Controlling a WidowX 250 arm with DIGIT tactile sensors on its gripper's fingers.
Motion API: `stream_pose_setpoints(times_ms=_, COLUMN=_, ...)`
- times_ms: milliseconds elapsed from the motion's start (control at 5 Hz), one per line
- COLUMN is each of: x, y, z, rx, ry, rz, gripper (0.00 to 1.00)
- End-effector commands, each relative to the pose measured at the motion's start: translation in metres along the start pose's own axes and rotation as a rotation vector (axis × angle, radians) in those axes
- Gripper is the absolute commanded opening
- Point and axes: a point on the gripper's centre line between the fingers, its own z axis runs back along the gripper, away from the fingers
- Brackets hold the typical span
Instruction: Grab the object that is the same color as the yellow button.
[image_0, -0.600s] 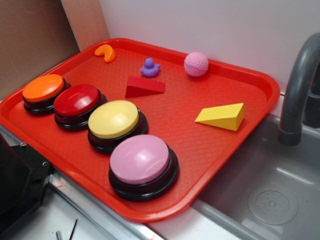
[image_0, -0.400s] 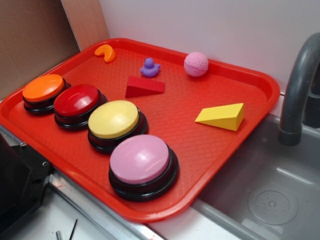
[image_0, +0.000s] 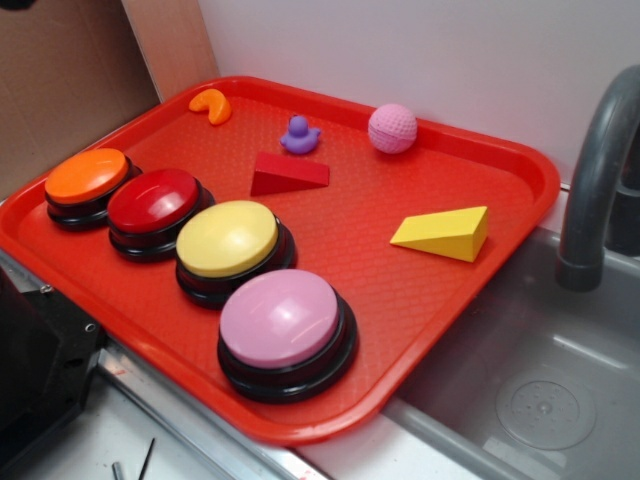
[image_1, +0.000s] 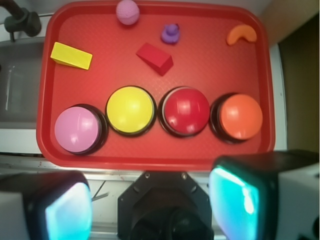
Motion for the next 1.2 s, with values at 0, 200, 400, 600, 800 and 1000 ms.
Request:
stream_pose_setpoints(times_ms=0, x=0.038, y=-0.015, z=-0.026, rx=0.051, ry=-0.077, rz=-0.268, gripper=1.00)
stream_pose_setpoints(times_ms=200, x=0.057, y=-0.024, z=-0.042, rx=0.051, ry=-0.139, rz=-0.387, gripper=1.00)
stream_pose_setpoints(times_ms=400, x=0.075, y=-0.038, z=-0.059, rx=0.072, ry=-0.162, rz=-0.501, gripper=1.00)
stream_pose_setpoints(times_ms=600, x=0.098, y=-0.051, z=-0.081, rx=0.009, ry=-0.154, rz=-0.567, gripper=1.00)
stream_pose_setpoints(times_ms=800, x=0.112, y=-0.066, z=-0.100, rx=-0.035, ry=-0.141, rz=-0.650, gripper=1.00)
stream_pose_setpoints(times_ms=1000, x=0.127, y=-0.083, z=-0.126, rx=-0.068, ry=-0.105, rz=-0.736, gripper=1.00)
